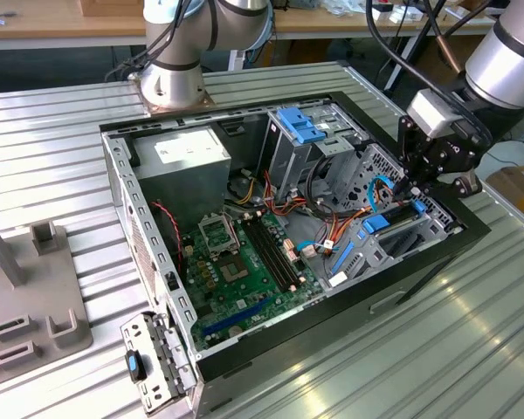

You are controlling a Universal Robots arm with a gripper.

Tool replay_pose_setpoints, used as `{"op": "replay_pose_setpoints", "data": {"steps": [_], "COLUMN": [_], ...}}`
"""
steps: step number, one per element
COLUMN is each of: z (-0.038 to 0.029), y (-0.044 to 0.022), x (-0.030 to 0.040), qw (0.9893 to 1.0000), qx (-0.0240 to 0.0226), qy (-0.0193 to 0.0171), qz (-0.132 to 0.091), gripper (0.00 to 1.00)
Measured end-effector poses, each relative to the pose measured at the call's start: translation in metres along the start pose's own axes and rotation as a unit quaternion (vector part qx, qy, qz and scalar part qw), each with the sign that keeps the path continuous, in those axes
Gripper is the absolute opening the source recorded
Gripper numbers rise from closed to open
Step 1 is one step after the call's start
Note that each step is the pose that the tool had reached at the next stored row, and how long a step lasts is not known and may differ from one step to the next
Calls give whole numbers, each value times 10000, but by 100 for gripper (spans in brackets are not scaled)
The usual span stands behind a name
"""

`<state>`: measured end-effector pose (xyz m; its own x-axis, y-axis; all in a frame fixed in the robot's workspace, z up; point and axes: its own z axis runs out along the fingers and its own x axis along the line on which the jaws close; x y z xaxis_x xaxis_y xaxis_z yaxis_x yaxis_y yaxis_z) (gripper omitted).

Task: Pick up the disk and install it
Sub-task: 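Insert the second disk wire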

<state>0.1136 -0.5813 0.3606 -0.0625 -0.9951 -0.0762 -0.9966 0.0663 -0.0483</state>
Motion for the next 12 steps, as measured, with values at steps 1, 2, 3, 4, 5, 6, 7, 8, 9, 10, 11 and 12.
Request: {"op": "replay_pose_setpoints", "data": {"steps": [1, 2, 3, 4, 5, 6, 7, 8, 9, 10, 11, 12], "z": [0, 0, 0, 0, 0, 0, 0, 0, 0, -1, 0, -1], "y": [0, 0, 0, 0, 0, 0, 0, 0, 0, 4, 11, 23], "x": [0, 0, 0, 0, 0, 0, 0, 0, 0, 1, 1, 10], "qw": [10000, 10000, 10000, 10000, 10000, 10000, 10000, 10000, 10000, 10000, 10000, 10000], "qx": [0, 0, 0, 0, 0, 0, 0, 0, 0, 4, 20, 41], "qy": [-1, -2, -2, -2, -3, -3, -4, -5, -7, -15, -49, -65], "qz": [0, 0, 0, 0, 0, 1, 1, 0, 1, -4, -34, -51], "gripper": [15, 15, 15, 15, 15, 15, 15, 15, 15, 15, 15, 15]}}
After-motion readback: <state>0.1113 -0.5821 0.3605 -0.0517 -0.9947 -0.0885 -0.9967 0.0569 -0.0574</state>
